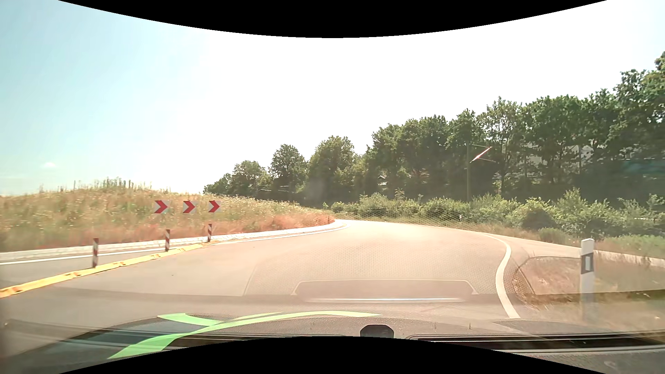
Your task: Follow the waypoints while adhering to traffic rules and regulations
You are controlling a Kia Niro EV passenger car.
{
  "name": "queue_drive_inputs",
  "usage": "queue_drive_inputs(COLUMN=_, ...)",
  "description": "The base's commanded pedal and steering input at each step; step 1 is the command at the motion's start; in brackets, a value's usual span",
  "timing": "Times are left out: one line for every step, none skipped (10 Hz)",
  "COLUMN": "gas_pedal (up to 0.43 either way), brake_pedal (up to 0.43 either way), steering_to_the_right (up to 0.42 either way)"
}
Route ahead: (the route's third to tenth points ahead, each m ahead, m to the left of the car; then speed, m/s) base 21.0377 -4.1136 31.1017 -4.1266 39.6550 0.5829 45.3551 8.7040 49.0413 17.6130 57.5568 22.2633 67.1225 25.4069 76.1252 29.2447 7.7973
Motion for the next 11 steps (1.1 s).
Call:
queue_drive_inputs(gas_pedal=0.157, brake_pedal=0.000, steering_to_the_right=0.100)
queue_drive_inputs(gas_pedal=0.157, brake_pedal=0.000, steering_to_the_right=0.096)
queue_drive_inputs(gas_pedal=0.157, brake_pedal=0.000, steering_to_the_right=0.095)
queue_drive_inputs(gas_pedal=0.157, brake_pedal=0.000, steering_to_the_right=0.092)
queue_drive_inputs(gas_pedal=0.150, brake_pedal=0.000, steering_to_the_right=0.084)
queue_drive_inputs(gas_pedal=0.150, brake_pedal=0.000, steering_to_the_right=0.074)
queue_drive_inputs(gas_pedal=0.150, brake_pedal=0.000, steering_to_the_right=0.064)
queue_drive_inputs(gas_pedal=0.150, brake_pedal=0.000, steering_to_the_right=0.056)
queue_drive_inputs(gas_pedal=0.150, brake_pedal=0.000, steering_to_the_right=0.046)
queue_drive_inputs(gas_pedal=0.150, brake_pedal=0.000, steering_to_the_right=0.033)
queue_drive_inputs(gas_pedal=0.150, brake_pedal=0.000, steering_to_the_right=0.020)
